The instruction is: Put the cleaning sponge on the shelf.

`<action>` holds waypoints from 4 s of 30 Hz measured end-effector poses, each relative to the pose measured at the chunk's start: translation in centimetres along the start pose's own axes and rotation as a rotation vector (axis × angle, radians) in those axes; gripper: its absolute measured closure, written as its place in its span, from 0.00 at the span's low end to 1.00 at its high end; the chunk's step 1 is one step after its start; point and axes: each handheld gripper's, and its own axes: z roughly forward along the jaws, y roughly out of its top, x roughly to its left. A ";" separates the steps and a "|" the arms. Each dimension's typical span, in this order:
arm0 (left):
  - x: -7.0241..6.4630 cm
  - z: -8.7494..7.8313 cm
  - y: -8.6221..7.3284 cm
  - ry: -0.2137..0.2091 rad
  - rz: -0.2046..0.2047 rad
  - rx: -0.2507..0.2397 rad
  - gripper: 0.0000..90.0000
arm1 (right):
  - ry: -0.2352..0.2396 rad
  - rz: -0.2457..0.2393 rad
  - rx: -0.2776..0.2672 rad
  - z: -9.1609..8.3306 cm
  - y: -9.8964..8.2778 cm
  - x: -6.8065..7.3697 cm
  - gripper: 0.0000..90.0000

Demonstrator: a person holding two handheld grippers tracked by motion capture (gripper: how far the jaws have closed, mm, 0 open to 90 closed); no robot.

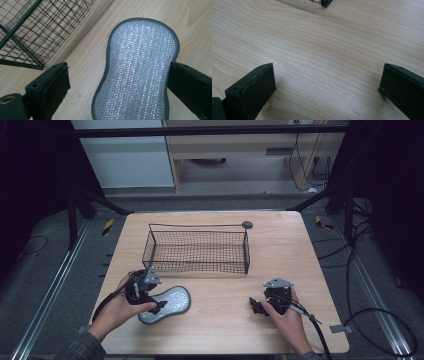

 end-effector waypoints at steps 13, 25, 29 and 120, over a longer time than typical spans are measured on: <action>-0.5 2.3 0.9 -0.116 0.112 0.140 0.05 | 0.000 0.000 0.000 0.0 0.0 0.0 0.00; -1.0 3.7 1.0 -0.148 0.146 0.197 0.04 | 0.000 0.000 0.000 0.0 0.0 0.0 0.00; -1.0 4.0 0.9 -0.150 0.148 0.210 0.04 | 0.000 0.000 0.000 0.0 0.0 0.0 0.00; 0.6 0.3 2.3 0.038 0.157 0.078 0.13 | 0.009 -0.007 0.000 0.0 0.0 0.1 0.00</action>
